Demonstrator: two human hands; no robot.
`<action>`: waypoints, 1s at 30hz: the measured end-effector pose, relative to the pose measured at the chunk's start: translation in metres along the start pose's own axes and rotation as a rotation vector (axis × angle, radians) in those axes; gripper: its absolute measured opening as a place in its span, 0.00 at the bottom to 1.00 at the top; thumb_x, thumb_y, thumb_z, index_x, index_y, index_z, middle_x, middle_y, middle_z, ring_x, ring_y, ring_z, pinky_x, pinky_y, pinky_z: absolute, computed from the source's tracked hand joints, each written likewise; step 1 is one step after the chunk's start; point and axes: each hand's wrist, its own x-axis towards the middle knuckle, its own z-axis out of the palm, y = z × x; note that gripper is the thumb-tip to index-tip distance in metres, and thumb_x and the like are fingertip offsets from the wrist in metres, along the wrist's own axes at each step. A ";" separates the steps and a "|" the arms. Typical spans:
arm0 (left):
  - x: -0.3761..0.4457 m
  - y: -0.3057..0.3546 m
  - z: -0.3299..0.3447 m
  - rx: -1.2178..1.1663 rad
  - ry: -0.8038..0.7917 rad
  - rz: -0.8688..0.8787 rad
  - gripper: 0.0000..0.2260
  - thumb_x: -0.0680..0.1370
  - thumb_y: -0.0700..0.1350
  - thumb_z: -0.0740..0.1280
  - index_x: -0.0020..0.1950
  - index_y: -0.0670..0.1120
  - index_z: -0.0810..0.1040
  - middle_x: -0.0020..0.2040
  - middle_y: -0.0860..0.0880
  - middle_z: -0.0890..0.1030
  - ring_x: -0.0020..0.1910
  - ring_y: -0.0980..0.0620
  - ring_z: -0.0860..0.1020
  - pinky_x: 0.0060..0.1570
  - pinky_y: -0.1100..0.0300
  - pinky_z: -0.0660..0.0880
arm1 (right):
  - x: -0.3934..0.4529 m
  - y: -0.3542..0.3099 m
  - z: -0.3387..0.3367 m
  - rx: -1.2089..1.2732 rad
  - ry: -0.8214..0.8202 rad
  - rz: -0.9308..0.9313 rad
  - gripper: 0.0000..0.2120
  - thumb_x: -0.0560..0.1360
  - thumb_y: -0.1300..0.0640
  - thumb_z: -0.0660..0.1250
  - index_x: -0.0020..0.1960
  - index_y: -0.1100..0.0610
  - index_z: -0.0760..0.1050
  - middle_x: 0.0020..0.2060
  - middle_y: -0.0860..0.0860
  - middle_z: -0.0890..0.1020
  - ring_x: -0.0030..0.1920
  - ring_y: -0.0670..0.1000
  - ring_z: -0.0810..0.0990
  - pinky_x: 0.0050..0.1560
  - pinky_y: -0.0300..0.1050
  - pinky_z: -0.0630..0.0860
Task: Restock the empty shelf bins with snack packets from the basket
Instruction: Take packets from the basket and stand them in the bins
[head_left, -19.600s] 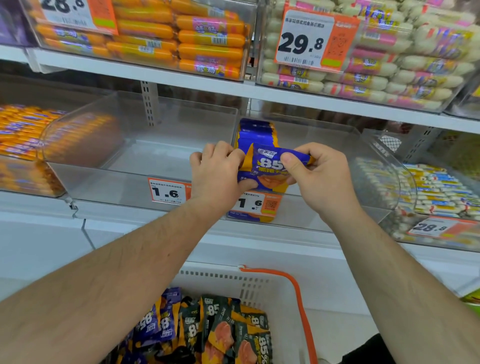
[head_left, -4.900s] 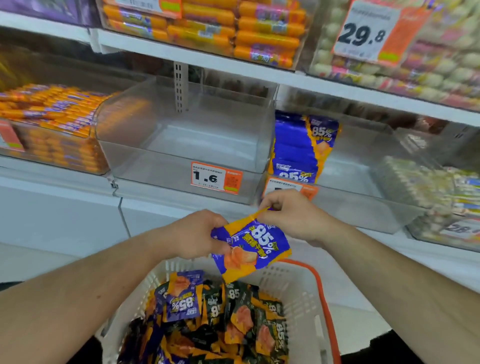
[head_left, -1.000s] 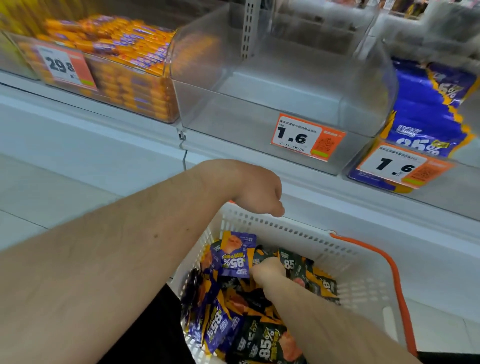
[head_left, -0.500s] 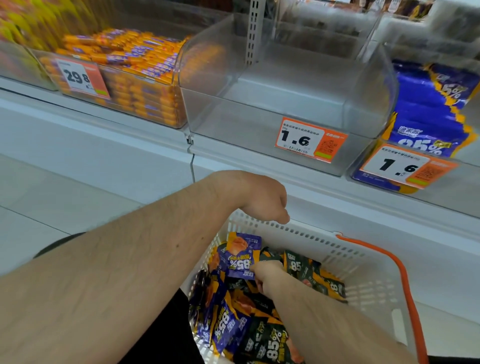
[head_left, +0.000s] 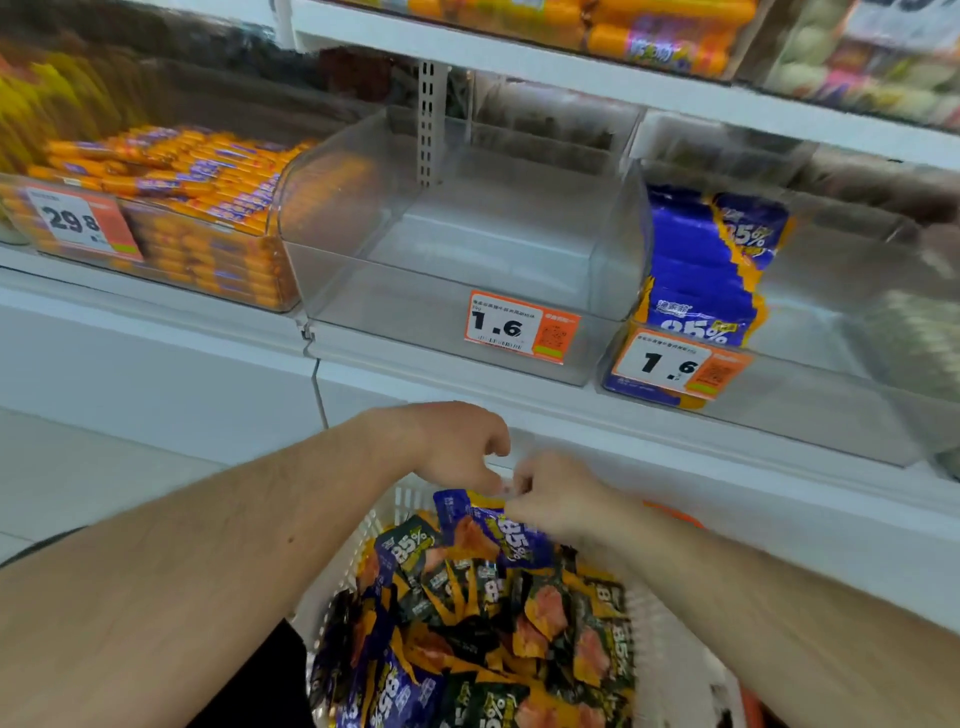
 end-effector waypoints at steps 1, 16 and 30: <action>0.002 0.003 0.004 -0.006 0.014 0.014 0.26 0.78 0.54 0.67 0.74 0.49 0.67 0.72 0.51 0.70 0.69 0.51 0.70 0.67 0.56 0.68 | -0.010 0.000 -0.018 -0.048 0.006 -0.048 0.09 0.69 0.60 0.69 0.33 0.52 0.71 0.36 0.50 0.78 0.39 0.50 0.77 0.35 0.42 0.70; 0.014 0.090 -0.002 -0.950 0.456 0.260 0.05 0.77 0.35 0.70 0.48 0.45 0.81 0.39 0.52 0.86 0.37 0.58 0.82 0.36 0.66 0.77 | -0.110 0.061 -0.162 0.730 0.484 -0.095 0.06 0.71 0.57 0.76 0.41 0.56 0.79 0.33 0.52 0.80 0.32 0.48 0.74 0.30 0.38 0.69; 0.059 0.154 -0.057 -0.814 1.006 0.356 0.13 0.78 0.51 0.68 0.61 0.53 0.72 0.43 0.52 0.77 0.36 0.56 0.75 0.40 0.59 0.75 | -0.114 0.120 -0.211 1.399 0.440 0.100 0.07 0.80 0.57 0.64 0.43 0.53 0.73 0.27 0.47 0.72 0.20 0.43 0.62 0.20 0.33 0.60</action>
